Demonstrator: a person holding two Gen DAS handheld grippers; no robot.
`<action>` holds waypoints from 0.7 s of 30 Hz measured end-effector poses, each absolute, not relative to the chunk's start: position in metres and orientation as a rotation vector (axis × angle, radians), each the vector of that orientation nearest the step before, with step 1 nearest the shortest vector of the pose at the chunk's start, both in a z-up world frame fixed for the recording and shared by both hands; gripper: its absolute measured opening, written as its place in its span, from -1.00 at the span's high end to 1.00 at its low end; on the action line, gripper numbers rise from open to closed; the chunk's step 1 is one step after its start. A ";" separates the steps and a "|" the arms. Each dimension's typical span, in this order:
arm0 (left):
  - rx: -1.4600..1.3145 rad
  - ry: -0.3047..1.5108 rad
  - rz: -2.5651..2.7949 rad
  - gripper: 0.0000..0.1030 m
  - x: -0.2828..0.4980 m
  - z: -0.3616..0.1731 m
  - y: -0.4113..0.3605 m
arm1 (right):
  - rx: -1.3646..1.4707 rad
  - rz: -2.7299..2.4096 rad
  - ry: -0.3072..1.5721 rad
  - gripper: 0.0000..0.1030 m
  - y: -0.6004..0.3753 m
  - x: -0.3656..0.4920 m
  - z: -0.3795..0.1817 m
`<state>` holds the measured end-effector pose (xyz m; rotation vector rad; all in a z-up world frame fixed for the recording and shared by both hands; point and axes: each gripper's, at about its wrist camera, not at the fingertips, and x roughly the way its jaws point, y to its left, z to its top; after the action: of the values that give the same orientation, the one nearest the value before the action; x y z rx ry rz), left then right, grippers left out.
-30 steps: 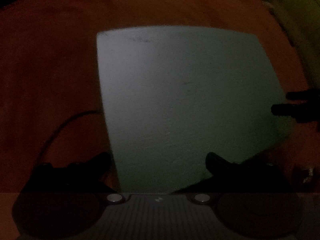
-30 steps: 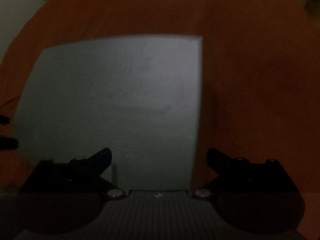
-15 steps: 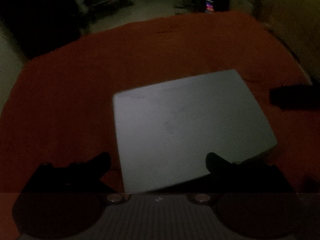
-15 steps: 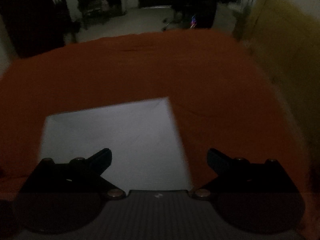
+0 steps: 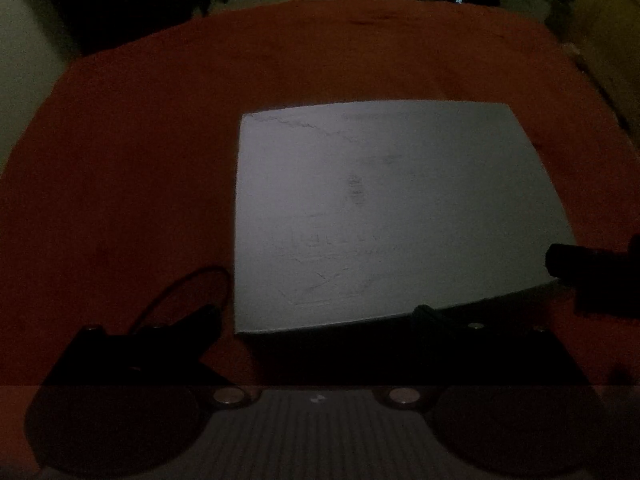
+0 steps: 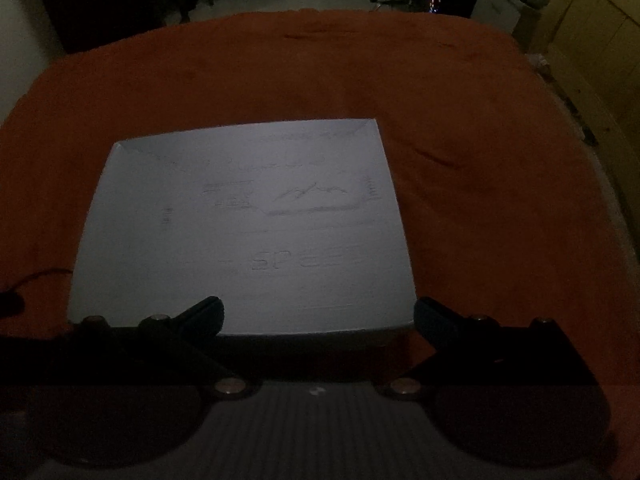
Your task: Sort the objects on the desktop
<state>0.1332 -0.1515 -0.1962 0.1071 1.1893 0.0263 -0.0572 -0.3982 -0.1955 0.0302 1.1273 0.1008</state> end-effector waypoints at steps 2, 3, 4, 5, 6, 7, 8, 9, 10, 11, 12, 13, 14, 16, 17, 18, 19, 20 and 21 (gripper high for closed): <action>0.091 1.203 0.040 -0.99 0.128 -0.197 -0.145 | 0.035 0.093 1.139 -1.00 -0.404 -0.061 -0.192; 0.083 1.211 0.047 -0.99 0.124 -0.197 -0.142 | 0.033 0.091 1.146 -1.00 -0.404 -0.060 -0.192; 0.077 1.217 0.054 -0.99 0.124 -0.197 -0.137 | 0.029 0.088 1.149 -1.00 -0.403 -0.058 -0.193; 0.068 1.222 0.063 -0.99 0.127 -0.198 -0.133 | 0.028 0.087 1.149 -1.00 -0.403 -0.058 -0.193; 0.061 1.225 0.071 -0.99 0.130 -0.200 -0.132 | 0.026 0.085 1.150 -1.00 -0.403 -0.057 -0.193; 0.054 1.225 0.075 -0.99 0.136 -0.203 -0.133 | 0.025 0.084 1.150 -1.00 -0.403 -0.057 -0.194; 0.050 1.224 0.078 -0.99 0.133 -0.202 -0.131 | 0.023 0.082 1.151 -1.00 -0.403 -0.056 -0.194; 0.046 1.222 0.081 -0.99 0.125 -0.199 -0.129 | 0.021 0.081 1.152 -1.00 -0.403 -0.055 -0.194; 0.043 1.221 0.083 -0.99 0.118 -0.196 -0.126 | 0.020 0.082 1.154 -1.00 -0.402 -0.055 -0.195; 0.040 1.220 0.083 -0.99 0.109 -0.192 -0.125 | 0.018 0.084 1.156 -1.00 -0.401 -0.055 -0.195; 0.038 1.221 0.080 -0.99 0.107 -0.191 -0.125 | 0.017 0.085 1.159 -1.00 -0.400 -0.056 -0.196; 0.038 1.222 0.078 -0.99 0.103 -0.190 -0.127 | 0.016 0.086 1.161 -1.00 -0.399 -0.056 -0.197; 0.039 1.221 0.075 -0.99 0.099 -0.188 -0.127 | 0.014 0.087 1.163 -1.00 -0.398 -0.056 -0.197; 0.039 1.220 0.066 -0.99 0.092 -0.184 -0.126 | 0.012 0.090 1.168 -1.00 -0.397 -0.056 -0.198; 0.038 1.221 0.062 -0.99 0.089 -0.182 -0.125 | 0.010 0.091 1.171 -1.00 -0.396 -0.056 -0.199; 0.036 1.222 0.058 -0.99 0.089 -0.182 -0.125 | 0.009 0.092 1.173 -1.00 -0.395 -0.056 -0.200; 0.032 1.223 0.055 -0.99 0.089 -0.183 -0.124 | 0.008 0.093 1.175 -1.00 -0.394 -0.056 -0.200; 0.029 1.225 0.049 -0.99 0.089 -0.184 -0.124 | 0.008 0.095 1.177 -1.00 -0.394 -0.056 -0.200; 0.025 1.227 0.043 -0.99 0.089 -0.184 -0.123 | 0.007 0.096 1.180 -1.00 -0.393 -0.056 -0.200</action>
<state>0.0894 -0.1234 -0.1843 0.0247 1.2269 0.0426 -0.0556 -0.3934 -0.1998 0.0070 1.1798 0.0964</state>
